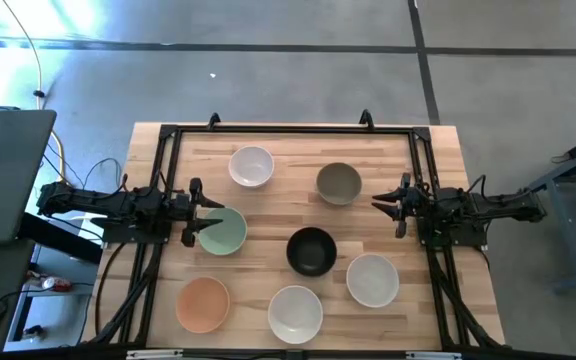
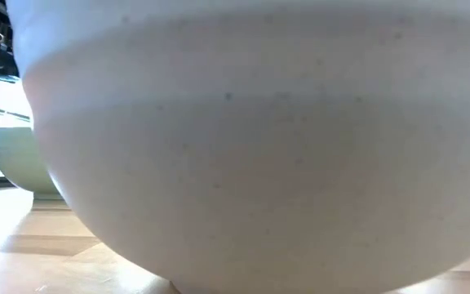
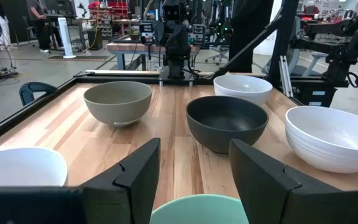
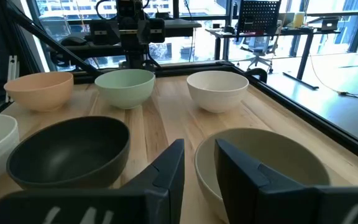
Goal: Nest bowls inside each other
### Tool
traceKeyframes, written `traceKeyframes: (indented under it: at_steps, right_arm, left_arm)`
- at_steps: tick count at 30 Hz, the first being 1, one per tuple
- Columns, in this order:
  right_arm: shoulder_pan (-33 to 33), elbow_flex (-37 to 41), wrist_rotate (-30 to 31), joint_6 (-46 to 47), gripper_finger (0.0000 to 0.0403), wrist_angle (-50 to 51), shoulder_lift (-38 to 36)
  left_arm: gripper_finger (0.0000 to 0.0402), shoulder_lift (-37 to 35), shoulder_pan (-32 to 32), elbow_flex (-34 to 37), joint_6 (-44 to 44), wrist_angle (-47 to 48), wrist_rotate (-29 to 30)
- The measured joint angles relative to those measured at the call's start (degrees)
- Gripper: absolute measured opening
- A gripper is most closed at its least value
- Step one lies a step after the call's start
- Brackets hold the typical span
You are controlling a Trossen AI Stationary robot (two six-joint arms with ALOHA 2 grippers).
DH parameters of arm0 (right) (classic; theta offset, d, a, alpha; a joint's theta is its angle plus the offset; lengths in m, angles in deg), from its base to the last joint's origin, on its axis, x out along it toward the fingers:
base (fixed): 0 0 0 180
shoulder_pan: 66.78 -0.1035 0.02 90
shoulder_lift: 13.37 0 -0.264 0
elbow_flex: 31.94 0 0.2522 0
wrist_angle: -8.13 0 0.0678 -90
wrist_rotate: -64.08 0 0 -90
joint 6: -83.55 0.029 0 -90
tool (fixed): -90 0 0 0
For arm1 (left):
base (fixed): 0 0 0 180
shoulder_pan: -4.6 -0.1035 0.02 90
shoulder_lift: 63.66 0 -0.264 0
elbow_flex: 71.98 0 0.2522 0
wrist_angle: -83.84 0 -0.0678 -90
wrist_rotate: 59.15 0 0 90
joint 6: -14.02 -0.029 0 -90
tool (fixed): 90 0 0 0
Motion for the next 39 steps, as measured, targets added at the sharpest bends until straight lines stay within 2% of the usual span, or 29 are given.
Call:
traceKeyframes:
  at_steps: [10,24,31,39]
  right_arm:
    - [0.0,0.0,0.0,0.0,0.0078,0.0,0.0]
    - [0.0,0.0,0.0,0.0,0.0078,0.0,0.0]
    - [0.0,0.0,0.0,0.0,0.0078,0.0,0.0]
    - [0.0,0.0,0.0,0.0,0.0078,0.0,0.0]
  left_arm:
    - [0.0182,0.0,0.0,0.0,-0.8,-0.2,1.2]
    - [0.0182,0.0,0.0,0.0,11.0,-2.3,-0.7]
    - [0.0182,0.0,0.0,0.0,11.1,-8.0,-0.3]
    - [0.0182,0.0,0.0,0.0,11.1,-8.2,-0.5]
